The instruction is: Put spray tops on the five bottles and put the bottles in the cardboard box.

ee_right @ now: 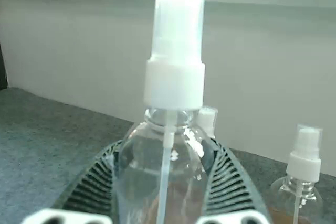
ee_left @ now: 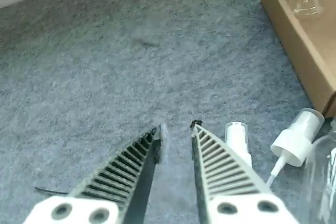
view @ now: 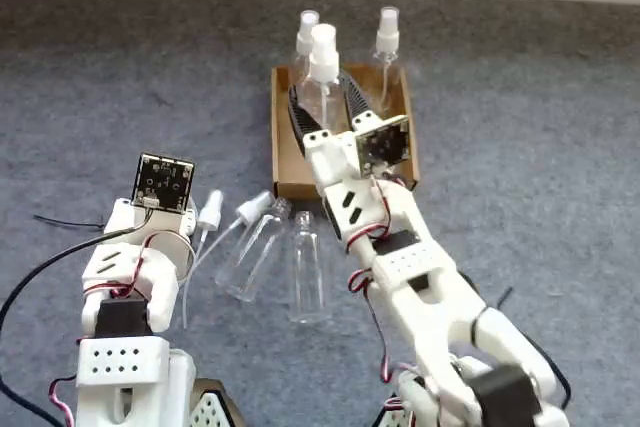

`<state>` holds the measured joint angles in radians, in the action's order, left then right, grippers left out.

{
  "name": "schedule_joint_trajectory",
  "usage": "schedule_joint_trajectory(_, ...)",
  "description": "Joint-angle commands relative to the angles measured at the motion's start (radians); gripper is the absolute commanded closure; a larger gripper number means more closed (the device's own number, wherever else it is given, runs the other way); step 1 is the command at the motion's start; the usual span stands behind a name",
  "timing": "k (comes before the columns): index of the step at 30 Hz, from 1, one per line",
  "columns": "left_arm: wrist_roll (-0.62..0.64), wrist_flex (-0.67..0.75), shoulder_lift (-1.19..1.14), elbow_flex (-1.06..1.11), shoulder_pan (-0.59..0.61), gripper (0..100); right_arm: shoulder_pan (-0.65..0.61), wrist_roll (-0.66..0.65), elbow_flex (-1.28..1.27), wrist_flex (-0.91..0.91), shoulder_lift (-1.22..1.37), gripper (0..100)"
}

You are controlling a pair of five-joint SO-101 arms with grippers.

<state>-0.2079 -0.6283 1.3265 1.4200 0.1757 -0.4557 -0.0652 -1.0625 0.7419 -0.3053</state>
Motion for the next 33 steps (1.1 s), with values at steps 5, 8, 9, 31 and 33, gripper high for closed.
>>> schedule_joint_trajectory(5, 0.008, 0.028, 0.013, -0.002, 0.010, 90, -0.007, 0.005, 0.140, 0.311, 0.332, 99.5)
schedule_joint_trajectory(8, 0.008, 0.028, 0.012, -0.001, 0.010, 90, -0.002, 0.008, 0.228, 0.325, 0.443, 99.5)
schedule_joint_trajectory(9, 0.008, 0.028, 0.012, -0.001, 0.010, 90, -0.004, 0.008, 0.259, 0.325, 0.476, 99.5)
schedule_joint_trajectory(31, 0.008, 0.029, 0.015, 0.015, 0.008, 90, -0.002, 0.003, 0.483, 0.321, 0.797, 99.3)
schedule_joint_trajectory(33, 0.008, 0.029, 0.015, 0.015, 0.008, 90, -0.002, 0.003, 0.483, 0.321, 0.802, 99.2)
